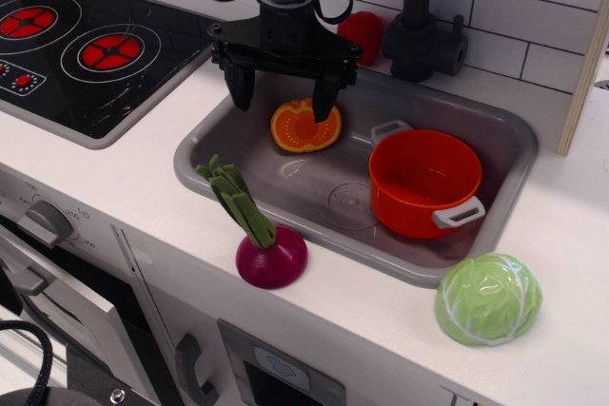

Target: Put beet in pot sink

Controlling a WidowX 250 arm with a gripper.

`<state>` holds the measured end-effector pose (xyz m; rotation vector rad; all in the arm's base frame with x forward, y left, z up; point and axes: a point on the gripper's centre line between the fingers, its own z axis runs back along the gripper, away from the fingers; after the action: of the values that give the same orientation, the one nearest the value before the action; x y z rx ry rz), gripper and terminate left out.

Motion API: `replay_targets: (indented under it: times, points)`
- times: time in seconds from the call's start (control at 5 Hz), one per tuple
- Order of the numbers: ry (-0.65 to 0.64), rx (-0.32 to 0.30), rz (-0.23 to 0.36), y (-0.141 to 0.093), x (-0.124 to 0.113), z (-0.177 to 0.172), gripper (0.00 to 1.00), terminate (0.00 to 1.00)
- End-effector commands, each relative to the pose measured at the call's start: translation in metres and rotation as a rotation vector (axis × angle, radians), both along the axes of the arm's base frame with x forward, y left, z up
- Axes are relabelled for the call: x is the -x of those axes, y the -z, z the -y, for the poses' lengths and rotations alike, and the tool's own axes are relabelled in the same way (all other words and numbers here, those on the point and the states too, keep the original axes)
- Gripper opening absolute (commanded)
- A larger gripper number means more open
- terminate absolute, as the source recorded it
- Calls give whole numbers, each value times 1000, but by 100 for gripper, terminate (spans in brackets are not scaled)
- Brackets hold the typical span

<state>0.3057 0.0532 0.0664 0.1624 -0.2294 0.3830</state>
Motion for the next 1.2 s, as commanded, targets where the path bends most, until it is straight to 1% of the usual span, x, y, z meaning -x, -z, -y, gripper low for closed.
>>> replay_targets:
  times: [0.0,0.4,0.6,0.8,1.0]
  points:
    - [0,0,0,0,0,0,100,0]
    - [78,178,-98,-35,34,20,100,0]
    - [175,244,-116,-55,66,30,100,0]
    - [254,281,-157,-54,85,45,100,0]
    - [310,243,-148,-49,93,46,100,0]
